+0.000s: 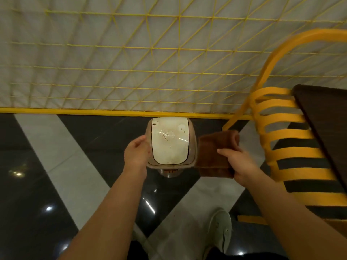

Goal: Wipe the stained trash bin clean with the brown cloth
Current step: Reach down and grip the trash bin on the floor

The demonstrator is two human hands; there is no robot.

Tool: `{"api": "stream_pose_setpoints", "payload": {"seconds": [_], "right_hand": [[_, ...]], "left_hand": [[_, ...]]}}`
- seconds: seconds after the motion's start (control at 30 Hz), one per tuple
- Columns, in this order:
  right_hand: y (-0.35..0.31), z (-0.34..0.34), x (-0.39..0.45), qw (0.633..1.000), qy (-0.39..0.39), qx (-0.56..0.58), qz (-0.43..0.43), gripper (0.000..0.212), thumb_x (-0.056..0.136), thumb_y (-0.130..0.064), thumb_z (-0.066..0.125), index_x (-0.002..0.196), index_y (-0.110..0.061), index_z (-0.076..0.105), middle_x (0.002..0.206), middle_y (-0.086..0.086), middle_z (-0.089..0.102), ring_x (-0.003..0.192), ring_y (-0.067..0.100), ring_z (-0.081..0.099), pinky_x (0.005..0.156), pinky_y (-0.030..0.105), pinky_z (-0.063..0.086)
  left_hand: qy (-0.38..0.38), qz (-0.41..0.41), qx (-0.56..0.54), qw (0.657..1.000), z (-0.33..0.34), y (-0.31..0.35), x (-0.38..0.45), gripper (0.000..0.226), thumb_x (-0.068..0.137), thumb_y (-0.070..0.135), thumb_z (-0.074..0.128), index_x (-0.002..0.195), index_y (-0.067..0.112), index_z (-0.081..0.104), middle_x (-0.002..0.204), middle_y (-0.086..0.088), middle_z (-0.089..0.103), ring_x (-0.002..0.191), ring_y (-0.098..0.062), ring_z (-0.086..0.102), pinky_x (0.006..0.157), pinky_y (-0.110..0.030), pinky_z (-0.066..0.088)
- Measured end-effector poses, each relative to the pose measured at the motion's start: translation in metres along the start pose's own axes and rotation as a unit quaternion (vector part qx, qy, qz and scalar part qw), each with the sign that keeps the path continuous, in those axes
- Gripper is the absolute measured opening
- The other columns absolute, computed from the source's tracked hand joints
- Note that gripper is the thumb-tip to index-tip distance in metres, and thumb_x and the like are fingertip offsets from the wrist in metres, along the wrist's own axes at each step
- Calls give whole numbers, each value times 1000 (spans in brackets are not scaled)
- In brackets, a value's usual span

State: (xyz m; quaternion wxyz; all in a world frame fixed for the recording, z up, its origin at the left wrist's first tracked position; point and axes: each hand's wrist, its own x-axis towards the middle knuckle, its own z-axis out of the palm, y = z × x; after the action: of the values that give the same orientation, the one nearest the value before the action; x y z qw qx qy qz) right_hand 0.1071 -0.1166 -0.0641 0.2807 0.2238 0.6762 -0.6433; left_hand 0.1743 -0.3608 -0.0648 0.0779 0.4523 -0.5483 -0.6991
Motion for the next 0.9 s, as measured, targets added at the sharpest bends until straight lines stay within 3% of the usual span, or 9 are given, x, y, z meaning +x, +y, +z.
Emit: {"api": "stream_pose_setpoints", "payload": {"seconds": [0.03,0.1,0.2,0.33,0.47,0.6,0.7,0.9], "right_hand": [[7,-3,7,999,28,18,7,35,86,-18,66,113,-30,48,101,3,64,87,25,61,62,40,49],[21,-6,18,997,62,46,23,39,87,-20,66,121,-28,49,107,5,63,93,28,61,77,49,52],[39,-5,27,993,83,67,52,25,85,-24,67,104,-34,54,104,3,65,92,28,62,88,54,49],[59,-5,32,992,91,73,53,22,84,-30,68,94,-42,54,101,-2,67,91,26,63,88,54,49],[61,-8,40,987,114,105,45,22,83,-29,70,98,-39,57,95,-3,70,86,24,66,78,47,53],[59,-5,43,988,115,99,27,36,83,-31,70,116,-35,55,101,-3,68,92,24,64,89,50,49],[61,-3,45,990,115,84,26,29,84,-32,68,110,-36,55,103,-3,67,93,24,63,93,52,47],[62,3,46,992,108,69,20,19,86,-31,67,96,-41,54,101,-5,66,90,20,63,87,48,50]], "left_hand": [[3,-19,-11,1000,2,-13,4,29,91,4,53,116,18,60,121,-19,60,89,-18,63,89,-31,47],[26,-87,-35,995,7,-41,8,31,93,4,50,123,6,56,124,-19,59,102,-27,62,88,-34,46],[81,-233,-95,964,18,-82,4,24,88,13,61,112,6,60,101,-11,65,92,-22,62,76,-31,51],[50,-314,-118,941,39,-122,0,34,93,17,57,125,9,54,118,-13,61,108,-26,58,93,-39,48],[-20,-325,-166,931,57,-138,1,43,97,18,52,138,12,45,135,-14,53,123,-29,50,100,-40,41],[-42,-314,-204,926,73,-141,3,44,97,21,51,139,9,43,138,-15,50,127,-28,47,98,-36,41],[-33,-305,-226,925,80,-142,5,43,97,20,50,137,6,45,137,-16,51,127,-28,47,98,-34,40],[-7,-298,-230,927,65,-148,5,42,96,22,53,135,6,49,133,-14,55,124,-26,50,104,-35,39]]}}
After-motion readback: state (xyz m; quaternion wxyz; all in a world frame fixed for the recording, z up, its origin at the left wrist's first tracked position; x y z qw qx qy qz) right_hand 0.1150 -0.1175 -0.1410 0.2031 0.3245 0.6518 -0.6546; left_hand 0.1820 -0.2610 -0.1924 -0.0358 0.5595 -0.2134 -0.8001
